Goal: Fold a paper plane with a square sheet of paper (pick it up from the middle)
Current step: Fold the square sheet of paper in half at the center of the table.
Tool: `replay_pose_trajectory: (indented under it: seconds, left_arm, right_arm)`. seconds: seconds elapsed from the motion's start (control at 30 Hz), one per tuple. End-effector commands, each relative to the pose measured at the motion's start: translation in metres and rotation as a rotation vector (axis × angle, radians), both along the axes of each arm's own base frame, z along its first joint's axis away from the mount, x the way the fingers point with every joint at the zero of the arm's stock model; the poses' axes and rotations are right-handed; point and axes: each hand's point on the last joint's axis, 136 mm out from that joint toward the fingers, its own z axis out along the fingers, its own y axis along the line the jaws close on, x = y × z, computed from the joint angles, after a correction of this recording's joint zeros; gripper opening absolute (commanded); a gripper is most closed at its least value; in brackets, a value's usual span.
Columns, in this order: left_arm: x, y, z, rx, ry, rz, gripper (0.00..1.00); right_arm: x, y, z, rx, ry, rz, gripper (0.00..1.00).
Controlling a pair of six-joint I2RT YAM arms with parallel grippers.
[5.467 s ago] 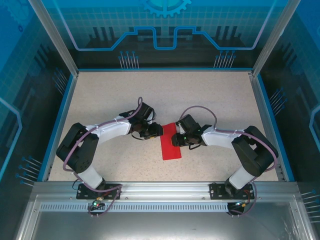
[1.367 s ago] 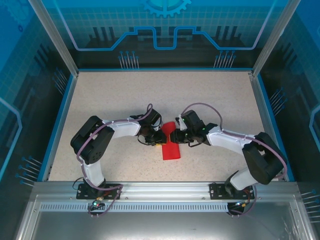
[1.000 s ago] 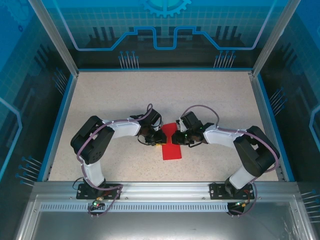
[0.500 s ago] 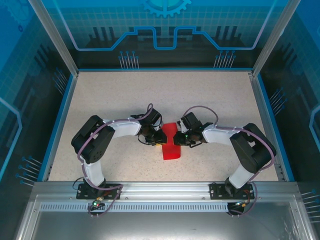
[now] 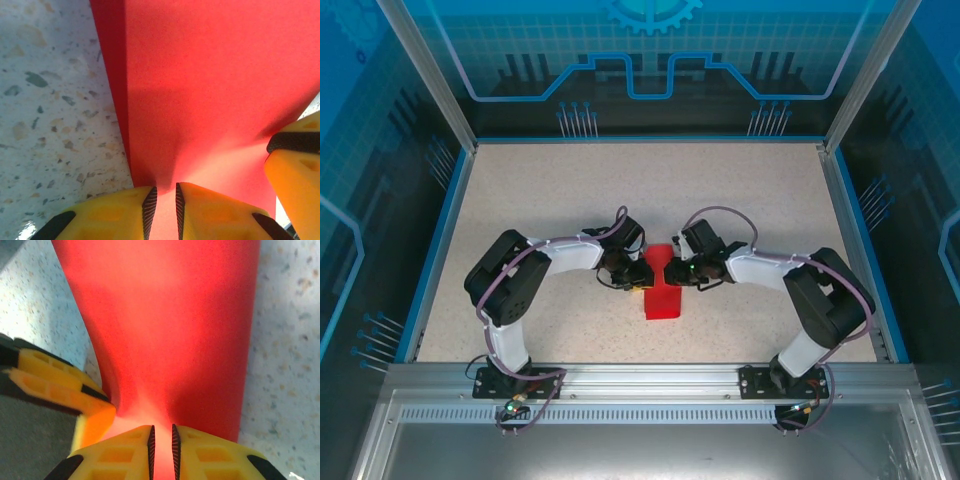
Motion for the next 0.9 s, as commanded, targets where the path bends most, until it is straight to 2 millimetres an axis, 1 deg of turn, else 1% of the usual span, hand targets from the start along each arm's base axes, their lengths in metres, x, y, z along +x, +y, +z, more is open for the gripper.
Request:
replay_pose_trajectory:
  seconds: [0.0, 0.33, 0.47, 0.53, 0.57, 0.67, 0.77, 0.87]
  left_arm:
    - [-0.019, 0.032, -0.046, 0.186, 0.068, -0.002, 0.24]
    - [-0.020, 0.033, -0.047, 0.197, 0.071, -0.008, 0.24]
    - [-0.021, 0.034, -0.046, 0.201, 0.070, -0.011, 0.24]
    - [-0.020, 0.034, -0.046, 0.201, 0.070, -0.012, 0.24]
    - [-0.020, 0.034, -0.047, 0.201, 0.070, -0.012, 0.24]
    - [-0.019, 0.033, -0.047, 0.201, 0.073, -0.012, 0.24]
    - [-0.019, 0.033, -0.046, 0.200, 0.069, -0.009, 0.24]
    - [-0.018, 0.034, -0.045, 0.202, 0.064, -0.010, 0.24]
  right_arm:
    - [0.011, 0.000, -0.004, 0.010, 0.010, -0.012, 0.19]
    - [0.013, -0.024, -0.027, -0.053, 0.036, -0.041, 0.19]
    - [0.014, -0.035, -0.024, -0.066, 0.026, -0.062, 0.19]
    - [0.016, -0.037, -0.020, -0.062, 0.019, -0.066, 0.19]
    - [0.018, -0.035, -0.017, -0.048, 0.017, -0.066, 0.18]
    - [0.024, -0.019, -0.002, 0.016, -0.002, -0.055, 0.19]
    - [0.031, -0.009, 0.009, 0.051, -0.025, -0.046, 0.18]
    - [0.037, -0.003, 0.008, 0.071, -0.026, -0.045, 0.18]
